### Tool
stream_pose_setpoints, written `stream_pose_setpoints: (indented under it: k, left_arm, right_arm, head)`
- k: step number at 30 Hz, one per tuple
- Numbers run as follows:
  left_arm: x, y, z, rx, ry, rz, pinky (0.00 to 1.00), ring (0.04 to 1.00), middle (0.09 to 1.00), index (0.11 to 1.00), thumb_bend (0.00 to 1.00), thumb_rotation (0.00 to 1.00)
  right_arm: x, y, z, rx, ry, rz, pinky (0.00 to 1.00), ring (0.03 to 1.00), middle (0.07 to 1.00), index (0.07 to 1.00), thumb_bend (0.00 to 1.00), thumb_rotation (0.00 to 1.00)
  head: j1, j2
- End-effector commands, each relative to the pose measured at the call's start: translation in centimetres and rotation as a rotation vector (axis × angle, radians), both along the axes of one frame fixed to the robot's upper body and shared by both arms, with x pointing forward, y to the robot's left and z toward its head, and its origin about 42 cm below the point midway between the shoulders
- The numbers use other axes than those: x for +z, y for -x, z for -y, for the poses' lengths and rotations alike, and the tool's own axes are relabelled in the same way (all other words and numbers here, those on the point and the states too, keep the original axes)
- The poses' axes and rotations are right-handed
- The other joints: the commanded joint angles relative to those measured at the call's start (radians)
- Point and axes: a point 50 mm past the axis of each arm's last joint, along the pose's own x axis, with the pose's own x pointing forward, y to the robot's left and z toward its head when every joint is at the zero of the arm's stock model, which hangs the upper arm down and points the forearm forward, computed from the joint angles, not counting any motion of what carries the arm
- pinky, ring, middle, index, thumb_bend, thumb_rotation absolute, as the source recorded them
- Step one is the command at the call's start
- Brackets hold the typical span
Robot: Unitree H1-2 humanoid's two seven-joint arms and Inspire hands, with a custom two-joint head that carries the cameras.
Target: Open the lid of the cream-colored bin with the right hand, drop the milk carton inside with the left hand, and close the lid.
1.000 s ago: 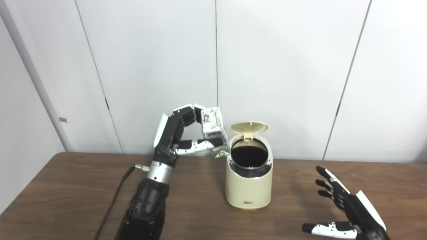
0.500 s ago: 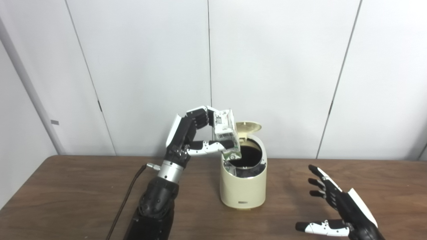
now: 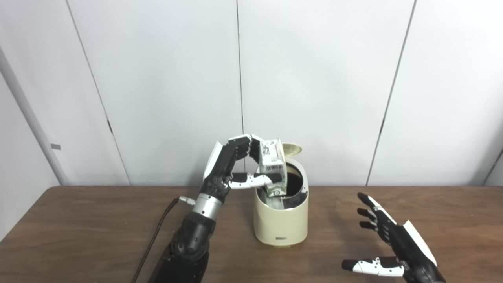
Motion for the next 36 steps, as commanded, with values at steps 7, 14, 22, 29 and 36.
stream_pose_setpoints:
  k: [7,14,22,29,36]
  left_arm:
    - [4.0,-1.4,0.5,0.103,-0.031,0.175,0.48,0.523,0.484,0.506,0.52,0.00]
    - [3.9,-1.8,0.9,0.168,-0.042,0.216,0.48,0.530,0.486,0.504,0.52,0.00]
    - [3.6,-1.8,1.3,0.176,-0.026,0.208,0.50,0.536,0.488,0.503,0.52,0.00]
    - [3.0,-1.6,1.9,0.150,0.009,0.169,0.50,0.532,0.486,0.506,0.52,0.00]
    - [2.6,-1.4,2.7,0.138,0.007,0.158,0.49,0.531,0.485,0.507,0.52,0.00]
  right_arm:
    - [1.3,-0.1,0.2,-0.004,0.000,0.084,0.84,0.909,0.968,0.936,0.80,0.20]
    - [1.2,0.0,0.2,-0.011,0.002,0.082,0.82,0.899,0.964,0.931,0.80,0.21]
    - [1.1,0.2,0.3,-0.011,0.000,0.077,0.82,0.898,0.966,0.938,0.79,0.20]
    - [1.1,0.4,0.2,-0.011,-0.002,0.086,0.81,0.901,0.971,0.940,0.80,0.23]
    - [1.1,0.6,0.1,-0.027,0.004,0.087,0.77,0.882,0.967,0.929,0.80,0.23]
  head:
    - [-0.006,0.002]
    - [-0.009,0.004]
    - [-0.012,0.006]
    - [-0.017,0.016]
    - [-0.024,0.023]
